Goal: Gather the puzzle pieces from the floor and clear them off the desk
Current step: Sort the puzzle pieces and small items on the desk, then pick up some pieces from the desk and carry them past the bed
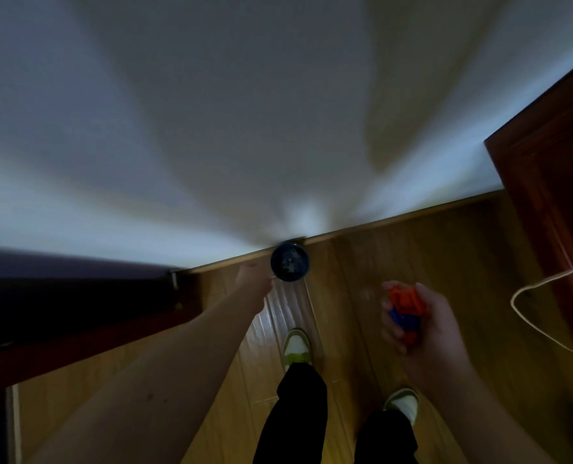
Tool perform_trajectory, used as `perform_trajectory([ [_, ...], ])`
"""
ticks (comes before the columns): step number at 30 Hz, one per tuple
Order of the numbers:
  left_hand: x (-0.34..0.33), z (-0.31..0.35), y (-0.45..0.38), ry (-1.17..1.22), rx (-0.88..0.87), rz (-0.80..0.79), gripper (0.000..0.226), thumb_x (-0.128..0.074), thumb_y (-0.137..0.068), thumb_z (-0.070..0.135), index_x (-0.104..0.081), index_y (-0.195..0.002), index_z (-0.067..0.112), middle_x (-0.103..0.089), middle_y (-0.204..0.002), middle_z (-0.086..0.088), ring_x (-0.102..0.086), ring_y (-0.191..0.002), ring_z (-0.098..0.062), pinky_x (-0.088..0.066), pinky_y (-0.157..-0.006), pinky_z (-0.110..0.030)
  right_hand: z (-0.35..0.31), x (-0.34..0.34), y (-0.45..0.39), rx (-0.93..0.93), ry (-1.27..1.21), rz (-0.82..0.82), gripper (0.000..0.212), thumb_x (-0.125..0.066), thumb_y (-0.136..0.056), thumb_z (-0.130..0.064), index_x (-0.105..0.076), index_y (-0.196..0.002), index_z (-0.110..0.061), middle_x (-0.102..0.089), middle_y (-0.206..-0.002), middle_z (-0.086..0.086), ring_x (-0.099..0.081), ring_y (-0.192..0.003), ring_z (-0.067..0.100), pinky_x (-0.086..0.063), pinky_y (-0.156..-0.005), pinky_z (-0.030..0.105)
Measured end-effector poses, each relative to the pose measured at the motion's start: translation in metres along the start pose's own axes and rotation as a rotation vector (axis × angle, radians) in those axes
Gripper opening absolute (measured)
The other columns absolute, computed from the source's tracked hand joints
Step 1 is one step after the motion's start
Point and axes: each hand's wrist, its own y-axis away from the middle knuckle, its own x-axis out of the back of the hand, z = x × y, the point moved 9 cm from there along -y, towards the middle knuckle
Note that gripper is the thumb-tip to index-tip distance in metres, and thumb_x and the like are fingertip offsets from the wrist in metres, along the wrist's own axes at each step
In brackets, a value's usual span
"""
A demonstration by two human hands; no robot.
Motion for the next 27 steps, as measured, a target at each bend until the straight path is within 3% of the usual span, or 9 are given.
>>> perform_trajectory([
  [6, 0.019, -0.002, 0.055, -0.061, 0.005, -0.061, 0.025, -0.047, -0.099, 0.017, -0.055, -0.119, 0.005, -0.061, -0.091, -0.013, -0.060, -0.080, -0.022, -0.052, -0.078, -0.033, -0.021, -0.012, 0.039, 0.015, -0.085, -0.024, 0.037, -0.044, -0.088, -0.038, -0.060, -0.095, -0.005, -0.055, -0.073, 0.008, -0.037, -0.044, 0.011, -0.026, -0.035, 0.021],
  [13, -0.015, 0.020, 0.165, -0.164, -0.035, -0.288, 0.027, -0.059, -0.094, 0.025, -0.062, -0.114, 0.007, -0.067, -0.104, -0.014, -0.065, -0.101, -0.027, -0.055, -0.075, -0.031, -0.060, -0.014, 0.112, 0.047, -0.132, -0.017, 0.036, -0.054, -0.085, -0.045, -0.056, -0.086, -0.009, -0.053, -0.069, 0.004, -0.036, -0.044, 0.008, -0.023, -0.035, 0.019],
  [17, -0.063, 0.029, 0.230, -0.246, -0.070, -0.427, 0.025, -0.054, -0.096, 0.025, -0.063, -0.114, 0.010, -0.069, -0.092, -0.008, -0.068, -0.090, -0.023, -0.054, -0.066, -0.030, -0.098, 0.002, 0.162, 0.101, -0.063, 0.006, 0.038, -0.049, -0.086, -0.046, -0.054, -0.089, -0.009, -0.053, -0.067, 0.004, -0.034, -0.043, 0.009, -0.021, -0.037, 0.020],
  [21, -0.113, 0.036, 0.294, -0.340, -0.158, -0.588, 0.024, -0.054, -0.096, 0.026, -0.064, -0.110, 0.010, -0.070, -0.091, -0.010, -0.066, -0.084, -0.022, -0.051, -0.071, -0.033, -0.127, 0.042, 0.204, 0.175, -0.120, 0.060, 0.038, -0.053, -0.085, -0.049, -0.055, -0.088, -0.011, -0.053, -0.072, 0.005, -0.035, -0.041, 0.009, -0.015, -0.040, 0.024],
  [27, -0.183, 0.024, 0.386, -0.496, -0.263, -0.737, 0.018, -0.055, -0.094, 0.020, -0.068, -0.104, 0.012, -0.072, -0.089, -0.008, -0.069, -0.084, -0.023, -0.052, -0.069, -0.031, -0.161, 0.122, 0.271, 0.311, -0.142, 0.156, 0.035, -0.047, -0.092, -0.046, -0.055, -0.090, -0.012, -0.057, -0.075, 0.003, -0.039, -0.044, 0.010, -0.026, -0.038, 0.022],
])
